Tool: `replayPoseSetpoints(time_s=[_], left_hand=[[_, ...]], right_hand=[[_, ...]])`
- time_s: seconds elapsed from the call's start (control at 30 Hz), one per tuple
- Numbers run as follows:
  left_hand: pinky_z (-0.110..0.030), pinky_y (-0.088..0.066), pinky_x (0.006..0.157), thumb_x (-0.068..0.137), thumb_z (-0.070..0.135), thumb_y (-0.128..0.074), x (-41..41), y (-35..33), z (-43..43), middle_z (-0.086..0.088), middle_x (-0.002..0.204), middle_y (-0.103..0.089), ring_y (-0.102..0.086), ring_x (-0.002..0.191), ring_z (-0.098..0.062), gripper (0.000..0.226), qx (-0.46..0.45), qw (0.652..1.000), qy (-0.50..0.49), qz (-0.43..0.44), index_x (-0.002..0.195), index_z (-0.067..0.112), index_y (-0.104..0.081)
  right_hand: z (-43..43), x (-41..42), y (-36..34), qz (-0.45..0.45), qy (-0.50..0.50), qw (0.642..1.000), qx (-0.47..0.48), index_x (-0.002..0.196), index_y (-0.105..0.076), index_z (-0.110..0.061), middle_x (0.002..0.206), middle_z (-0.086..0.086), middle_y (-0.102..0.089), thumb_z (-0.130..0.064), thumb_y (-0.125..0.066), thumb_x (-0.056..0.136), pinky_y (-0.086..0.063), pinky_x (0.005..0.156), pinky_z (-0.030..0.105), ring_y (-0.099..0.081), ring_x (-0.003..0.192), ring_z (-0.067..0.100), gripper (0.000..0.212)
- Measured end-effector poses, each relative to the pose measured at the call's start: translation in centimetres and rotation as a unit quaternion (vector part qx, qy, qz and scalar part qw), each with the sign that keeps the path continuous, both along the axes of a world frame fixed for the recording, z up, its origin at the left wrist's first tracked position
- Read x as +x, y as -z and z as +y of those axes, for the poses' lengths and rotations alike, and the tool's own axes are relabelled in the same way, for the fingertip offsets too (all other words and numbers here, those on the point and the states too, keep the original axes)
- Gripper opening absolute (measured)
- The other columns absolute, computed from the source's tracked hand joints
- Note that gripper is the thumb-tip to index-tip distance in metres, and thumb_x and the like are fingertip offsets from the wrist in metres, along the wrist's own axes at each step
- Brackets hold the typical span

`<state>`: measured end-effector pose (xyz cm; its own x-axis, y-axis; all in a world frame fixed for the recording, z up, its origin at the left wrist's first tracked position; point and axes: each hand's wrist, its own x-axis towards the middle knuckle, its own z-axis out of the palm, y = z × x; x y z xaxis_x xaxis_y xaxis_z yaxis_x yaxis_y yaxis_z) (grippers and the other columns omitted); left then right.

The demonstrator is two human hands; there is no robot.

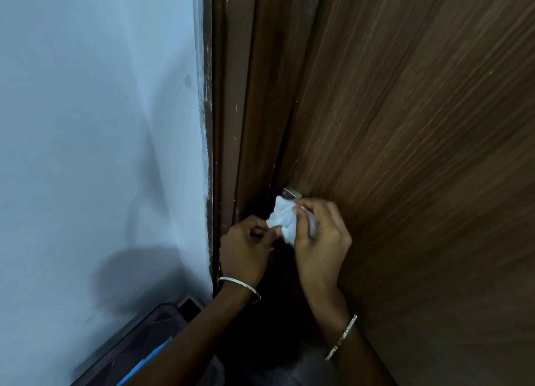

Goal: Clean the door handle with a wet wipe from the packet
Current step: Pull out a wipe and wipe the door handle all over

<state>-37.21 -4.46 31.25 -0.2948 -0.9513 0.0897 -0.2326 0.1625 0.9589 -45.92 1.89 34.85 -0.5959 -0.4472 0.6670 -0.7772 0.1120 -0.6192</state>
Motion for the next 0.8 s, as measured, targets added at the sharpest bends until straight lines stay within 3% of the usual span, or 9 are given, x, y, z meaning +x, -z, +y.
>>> replayPoseSetpoints(time_s=[0.1,0.23,0.33,0.4,0.47,0.6,0.67,0.7,0.8], left_hand=[[-0.021,-0.049,0.053,0.082,0.025,-0.076,-0.4,-0.6,0.2,0.004,0.064,-0.074,-0.069,0.052,-0.009,0.008,0.037,0.997,0.011,0.072,0.077,0.019,-0.073],[-0.029,-0.053,0.059,0.093,0.025,-0.063,-0.2,-0.8,-0.2,0.001,0.067,-0.074,-0.068,0.052,-0.014,0.016,0.032,0.996,0.015,0.085,0.084,0.018,-0.074],[-0.033,-0.053,0.062,0.097,0.021,-0.056,0.1,-0.6,-0.6,-0.003,0.073,-0.073,-0.069,0.065,-0.019,0.021,-0.001,0.999,0.010,0.051,0.087,0.014,-0.072],[-0.033,-0.053,0.064,0.097,0.019,-0.055,0.1,-0.5,-0.8,-0.004,0.077,-0.073,-0.069,0.071,-0.019,0.021,-0.013,0.999,0.015,0.037,0.088,0.012,-0.072],[-0.032,-0.055,0.064,0.096,0.018,-0.057,0.1,-0.6,-0.7,-0.003,0.078,-0.074,-0.070,0.067,-0.017,0.018,-0.005,0.998,0.032,0.047,0.090,0.013,-0.073],[-0.035,-0.057,0.064,0.088,0.008,-0.060,0.3,-0.2,-0.3,0.004,0.079,-0.073,-0.070,0.061,-0.018,0.024,0.037,0.998,-0.010,0.052,0.099,0.027,-0.070],[-0.040,-0.058,0.068,0.085,0.023,-0.066,0.2,0.2,-0.3,0.006,0.076,-0.072,-0.070,0.063,-0.019,0.012,0.074,0.996,-0.039,0.026,0.092,0.032,-0.067],[-0.041,-0.059,0.069,0.081,0.036,-0.069,0.1,0.2,-0.2,0.006,0.074,-0.071,-0.070,0.063,-0.018,0.010,0.107,0.993,-0.042,0.012,0.088,0.032,-0.065],[-0.043,-0.060,0.071,0.056,0.065,-0.068,-0.8,0.4,0.2,0.005,0.076,-0.071,-0.072,0.068,-0.020,0.045,0.209,0.978,-0.015,-0.014,0.082,0.030,-0.056]], right_hand=[[-0.9,-0.2,-0.4,0.048,-0.032,0.998,0.039,0.102,-0.074,-0.008,0.104,0.001,-0.068,-0.004,-0.067,0.086,-0.042,0.085,0.001,-0.062,0.095,0.002,0.018],[-0.7,-0.5,-0.2,-0.060,-0.073,0.993,0.066,0.107,-0.076,-0.014,0.105,-0.005,-0.069,-0.007,-0.064,0.092,-0.051,0.083,0.011,-0.065,0.096,0.002,0.020],[0.2,-0.5,0.4,-0.136,-0.133,0.975,0.110,0.112,-0.075,-0.020,0.111,-0.012,-0.071,-0.021,-0.069,0.091,-0.051,0.087,0.013,-0.064,0.104,-0.003,0.022],[0.7,-0.4,0.8,-0.155,-0.160,0.964,0.143,0.116,-0.074,-0.022,0.114,-0.014,-0.071,-0.021,-0.073,0.088,-0.049,0.089,0.010,-0.063,0.107,-0.005,0.028],[1.0,-0.3,0.7,-0.149,-0.122,0.972,0.137,0.110,-0.076,-0.022,0.109,-0.012,-0.073,-0.014,-0.073,0.085,-0.051,0.087,0.012,-0.066,0.101,-0.004,0.027],[0.9,-1.2,-0.6,-0.046,-0.012,0.998,0.029,0.101,-0.077,-0.017,0.099,-0.008,-0.073,-0.006,-0.068,0.088,-0.054,0.081,0.015,-0.067,0.090,0.000,0.019],[0.1,-1.6,-1.3,0.037,0.003,0.999,-0.014,0.106,-0.075,-0.012,0.103,-0.002,-0.071,-0.004,-0.065,0.091,-0.052,0.083,0.015,-0.065,0.094,0.004,0.020],[-0.4,-1.7,-1.4,0.082,0.009,0.997,-0.008,0.110,-0.073,-0.012,0.105,0.000,-0.069,-0.002,-0.064,0.091,-0.051,0.084,0.016,-0.064,0.096,0.007,0.023],[-2.2,-1.6,-0.8,0.191,-0.008,0.975,0.116,0.118,-0.071,-0.011,0.109,0.006,-0.068,0.000,-0.059,0.086,-0.054,0.081,0.029,-0.061,0.097,0.021,0.036]])
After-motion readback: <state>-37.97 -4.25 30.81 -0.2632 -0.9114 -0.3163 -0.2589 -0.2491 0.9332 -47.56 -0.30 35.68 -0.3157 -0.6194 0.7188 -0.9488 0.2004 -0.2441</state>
